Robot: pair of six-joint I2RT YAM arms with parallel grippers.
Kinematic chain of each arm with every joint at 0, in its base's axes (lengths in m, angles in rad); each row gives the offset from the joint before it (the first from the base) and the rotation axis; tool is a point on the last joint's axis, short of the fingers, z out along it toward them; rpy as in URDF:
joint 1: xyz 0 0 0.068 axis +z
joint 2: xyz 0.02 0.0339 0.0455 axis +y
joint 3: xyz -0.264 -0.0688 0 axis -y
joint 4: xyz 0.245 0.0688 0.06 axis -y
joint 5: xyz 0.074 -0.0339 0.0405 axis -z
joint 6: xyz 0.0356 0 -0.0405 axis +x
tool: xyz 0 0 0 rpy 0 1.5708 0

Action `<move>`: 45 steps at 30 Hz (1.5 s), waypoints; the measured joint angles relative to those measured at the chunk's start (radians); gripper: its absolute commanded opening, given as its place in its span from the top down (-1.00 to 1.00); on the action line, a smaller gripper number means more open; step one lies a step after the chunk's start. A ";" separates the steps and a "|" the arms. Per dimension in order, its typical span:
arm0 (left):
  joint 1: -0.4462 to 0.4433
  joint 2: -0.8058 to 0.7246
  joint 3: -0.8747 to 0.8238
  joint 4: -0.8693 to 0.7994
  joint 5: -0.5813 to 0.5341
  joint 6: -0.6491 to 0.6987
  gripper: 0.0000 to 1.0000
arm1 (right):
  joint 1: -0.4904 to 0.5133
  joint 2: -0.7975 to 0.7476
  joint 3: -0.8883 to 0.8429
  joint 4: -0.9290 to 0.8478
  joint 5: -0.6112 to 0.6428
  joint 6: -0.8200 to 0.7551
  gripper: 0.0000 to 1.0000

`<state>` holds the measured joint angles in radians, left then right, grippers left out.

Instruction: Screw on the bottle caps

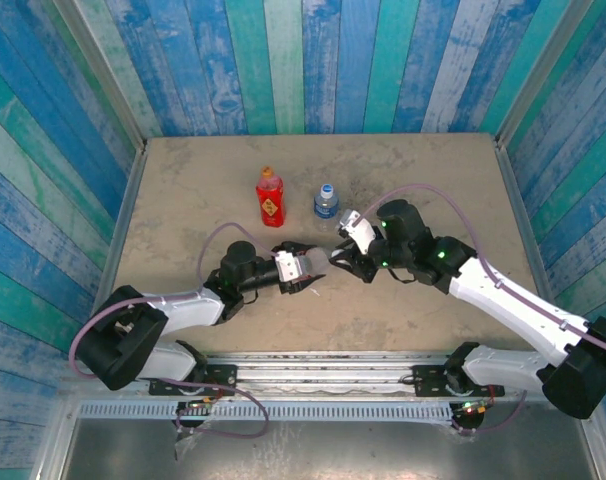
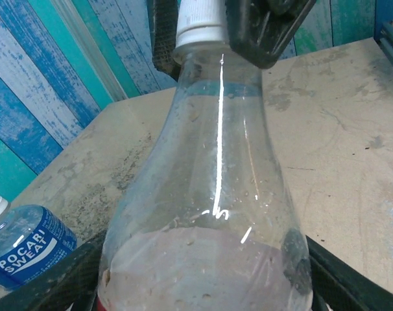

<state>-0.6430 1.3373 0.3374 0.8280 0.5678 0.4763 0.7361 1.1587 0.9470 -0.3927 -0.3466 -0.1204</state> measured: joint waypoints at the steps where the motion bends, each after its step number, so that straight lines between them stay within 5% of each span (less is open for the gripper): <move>1: 0.000 0.000 0.000 0.000 0.006 -0.007 -0.59 | 0.000 0.000 0.011 -0.019 -0.003 -0.013 0.65; 14: -0.003 0.039 0.040 0.092 0.086 -0.166 -0.67 | 0.063 0.181 0.505 -0.460 0.077 -0.123 0.83; 19: -0.011 0.073 0.061 0.126 0.087 -0.232 -0.49 | 0.080 0.265 0.585 -0.562 0.112 -0.113 0.83; 24: -0.012 0.100 0.062 0.146 0.097 -0.272 -0.26 | 0.088 0.319 0.639 -0.622 0.145 -0.109 0.64; 30: -0.011 0.111 0.062 0.168 0.106 -0.295 -0.18 | 0.090 0.325 0.649 -0.636 0.149 -0.116 -0.04; 36: -0.011 0.119 0.060 0.259 0.121 -0.355 -0.18 | 0.047 0.204 0.504 -0.478 0.089 -0.099 -0.06; 45: -0.011 0.168 0.050 0.453 0.151 -0.535 -0.16 | -0.093 -0.134 0.020 0.069 -0.159 0.021 -0.13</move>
<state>-0.6537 1.5055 0.3878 1.2812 0.7185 -0.0589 0.6434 1.0248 0.9668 -0.3233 -0.5056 -0.0998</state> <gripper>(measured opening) 0.625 0.560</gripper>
